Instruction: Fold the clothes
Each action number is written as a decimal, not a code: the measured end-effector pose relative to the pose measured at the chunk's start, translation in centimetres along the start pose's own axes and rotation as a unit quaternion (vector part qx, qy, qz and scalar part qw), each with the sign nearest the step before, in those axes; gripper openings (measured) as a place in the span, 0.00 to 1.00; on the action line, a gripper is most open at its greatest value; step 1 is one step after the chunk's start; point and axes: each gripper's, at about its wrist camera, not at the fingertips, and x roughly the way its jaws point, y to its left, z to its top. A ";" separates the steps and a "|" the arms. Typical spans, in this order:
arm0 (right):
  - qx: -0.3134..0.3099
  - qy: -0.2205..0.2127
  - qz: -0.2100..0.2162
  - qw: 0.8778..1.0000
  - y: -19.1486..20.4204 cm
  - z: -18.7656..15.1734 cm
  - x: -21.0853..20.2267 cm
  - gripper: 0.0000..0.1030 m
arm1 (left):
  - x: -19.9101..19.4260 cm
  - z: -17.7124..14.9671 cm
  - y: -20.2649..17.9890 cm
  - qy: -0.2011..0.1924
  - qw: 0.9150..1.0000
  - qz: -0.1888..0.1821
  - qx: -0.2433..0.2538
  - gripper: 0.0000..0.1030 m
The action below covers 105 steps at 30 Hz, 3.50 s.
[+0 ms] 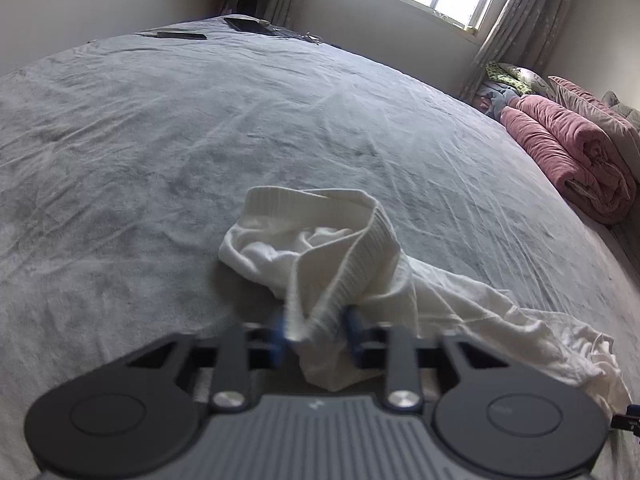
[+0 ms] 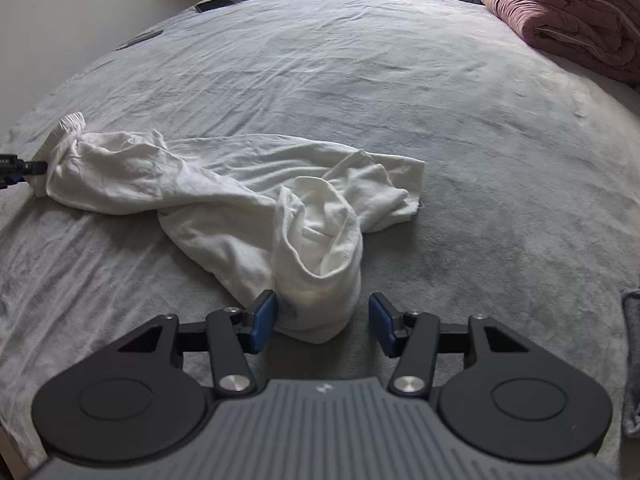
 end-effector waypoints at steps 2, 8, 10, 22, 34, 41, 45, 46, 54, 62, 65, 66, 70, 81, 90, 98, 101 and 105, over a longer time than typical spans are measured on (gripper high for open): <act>0.009 -0.029 -0.001 1.000 0.0 0.3 -1.0 0.15 | -1.5 0.4 0.7 -0.030 0.999 -0.014 -0.027 0.06; 0.034 -0.118 -0.005 0.992 -0.1 1.1 -4.0 0.14 | -7.3 1.6 4.3 -0.137 0.982 -0.036 -0.125 0.06; 0.047 -0.143 -0.001 0.989 -0.1 1.2 -4.9 0.13 | -8.3 1.6 5.2 -0.155 0.976 -0.036 -0.150 0.06; 0.164 -0.190 -0.020 0.968 -0.9 0.5 -8.3 0.00 | -11.8 1.0 6.9 -0.160 0.964 -0.070 -0.199 0.06; 0.251 -0.106 0.003 0.962 -2.3 -2.9 -6.4 0.14 | -15.2 0.1 11.2 -0.188 0.953 -0.024 -0.236 0.06; 0.240 -0.054 0.002 0.969 -0.6 -2.9 -1.4 0.14 | -15.2 -1.3 17.3 -0.197 0.930 0.017 -0.309 0.06; 0.244 -0.056 0.018 0.968 0.5 -1.9 0.3 0.14 | -14.2 -1.2 17.7 -0.190 0.932 0.020 -0.309 0.06; 0.252 -0.067 0.008 0.965 0.2 -1.6 0.5 0.13 | -14.1 -1.1 17.8 -0.190 0.932 0.021 -0.307 0.06; 0.341 -0.115 0.014 0.933 -3.0 -1.1 2.0 0.14 | -13.3 -0.8 17.9 -0.196 0.932 0.016 -0.306 0.06; 0.295 -0.191 -0.019 0.936 -2.5 -0.1 -2.2 0.03 | -13.2 -0.7 17.7 -0.212 0.926 -0.008 -0.312 0.06; 0.298 -0.221 -0.028 0.928 -3.2 0.9 -5.2 0.03 | -13.2 -0.6 17.5 -0.208 0.923 -0.028 -0.321 0.06; 0.299 -0.229 -0.031 0.926 -3.5 1.4 -6.2 0.03 | -13.2 -0.5 17.3 -0.205 0.922 -0.039 -0.326 0.06; 0.281 -0.231 -0.056 0.930 -4.1 4.0 -8.6 0.03 | -13.1 0.8 15.7 -0.184 0.928 -0.059 -0.318 0.06; 0.257 -0.242 -0.060 0.934 -4.2 6.5 -9.4 0.02 | -13.7 6.7 11.7 -0.139 0.959 -0.048 -0.244 0.06; 0.303 -0.062 -0.060 0.949 -7.7 -3.3 -6.3 0.03 | -13.5 -1.9 15.4 -0.036 0.958 -0.014 -0.284 0.06; 0.320 -0.093 -0.035 0.942 -7.1 -4.5 -9.5 0.03 | -14.7 -2.9 15.6 -0.028 0.961 -0.003 -0.275 0.06; 0.309 -0.125 -0.031 0.942 -6.4 -4.0 -11.4 0.03 | -15.5 -3.0 15.1 -0.031 0.967 0.001 -0.252 0.06; 0.270 -0.058 -0.064 0.959 -6.2 -4.7 -9.3 0.04 | -14.4 -3.7 15.7 0.013 0.971 0.028 -0.238 0.06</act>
